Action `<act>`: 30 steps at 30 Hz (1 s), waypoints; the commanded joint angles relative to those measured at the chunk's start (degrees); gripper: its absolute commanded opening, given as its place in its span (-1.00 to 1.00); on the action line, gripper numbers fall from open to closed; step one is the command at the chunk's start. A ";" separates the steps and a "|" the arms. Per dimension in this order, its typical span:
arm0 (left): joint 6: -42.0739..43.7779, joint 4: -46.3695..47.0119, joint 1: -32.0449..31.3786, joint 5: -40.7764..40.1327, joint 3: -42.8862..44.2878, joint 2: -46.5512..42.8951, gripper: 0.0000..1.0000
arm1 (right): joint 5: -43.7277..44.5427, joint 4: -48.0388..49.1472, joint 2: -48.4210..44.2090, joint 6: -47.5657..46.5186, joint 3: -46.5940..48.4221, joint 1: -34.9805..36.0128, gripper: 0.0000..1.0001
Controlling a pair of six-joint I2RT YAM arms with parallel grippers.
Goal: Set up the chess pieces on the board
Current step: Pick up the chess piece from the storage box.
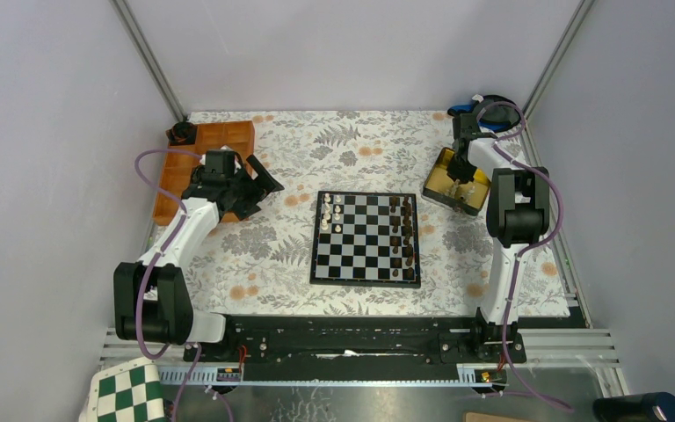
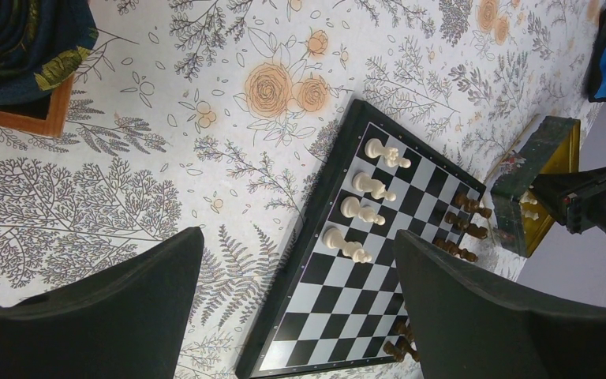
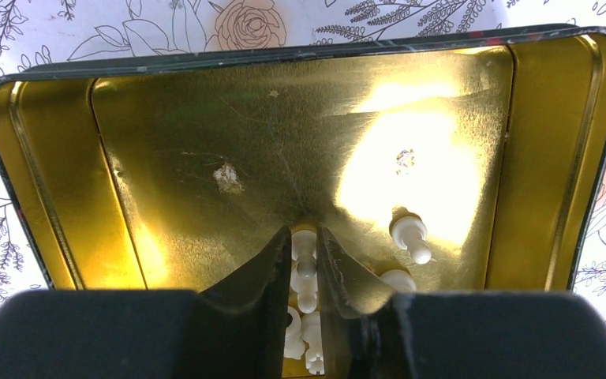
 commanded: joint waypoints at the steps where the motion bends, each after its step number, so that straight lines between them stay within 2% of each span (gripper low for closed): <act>1: 0.39 2.51 0.50 -0.43 0.99 0.10 0.94 | -0.33 0.07 -1.68 0.37 0.20 -0.19 -0.55; 11: 0.17 2.39 0.50 -0.73 0.13 -1.23 0.94 | -0.32 0.15 -3.01 0.08 -0.23 -0.20 -0.92; 17: 0.13 1.97 0.59 -0.99 -0.22 -2.36 0.94 | -0.15 -0.09 -4.32 -0.49 0.21 -0.20 -1.00; 30: 0.59 0.52 0.76 -1.55 -0.77 -5.43 0.94 | -0.87 -1.28 -9.71 -1.44 0.07 0.02 -1.00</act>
